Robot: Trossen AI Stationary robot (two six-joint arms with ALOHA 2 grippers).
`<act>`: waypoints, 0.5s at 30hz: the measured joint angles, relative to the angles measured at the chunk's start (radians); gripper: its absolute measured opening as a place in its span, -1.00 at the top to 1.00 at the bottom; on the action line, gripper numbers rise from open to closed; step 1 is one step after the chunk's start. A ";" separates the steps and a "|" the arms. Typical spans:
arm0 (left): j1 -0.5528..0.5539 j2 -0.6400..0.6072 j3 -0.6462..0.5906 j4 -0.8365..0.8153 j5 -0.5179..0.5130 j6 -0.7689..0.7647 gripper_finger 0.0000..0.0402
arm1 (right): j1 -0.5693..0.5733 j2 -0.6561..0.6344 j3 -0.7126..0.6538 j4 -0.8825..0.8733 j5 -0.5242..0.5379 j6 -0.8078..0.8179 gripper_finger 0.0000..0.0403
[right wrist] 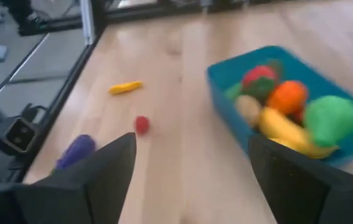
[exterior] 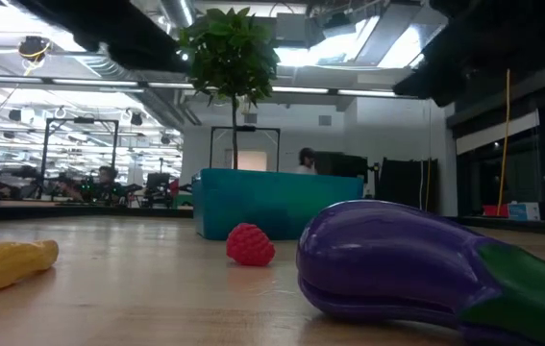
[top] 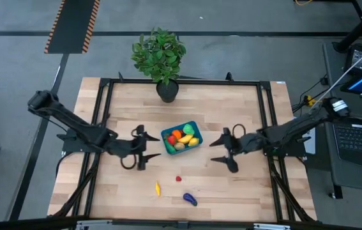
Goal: Pick and placing Produce into tupperware
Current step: Put the violet eggplant into the blue bin
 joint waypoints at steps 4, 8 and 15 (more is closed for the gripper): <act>-0.056 -0.070 -0.055 0.012 -0.064 -0.031 -0.35 | 0.063 0.121 0.148 -0.142 0.002 0.067 -0.50; -0.113 -0.116 -0.102 0.009 -0.102 -0.095 -0.35 | 0.121 0.254 0.319 -0.312 0.003 0.148 -0.50; -0.197 -0.123 -0.126 0.013 -0.161 -0.120 -0.35 | 0.187 0.503 0.638 -0.595 0.003 0.259 -0.50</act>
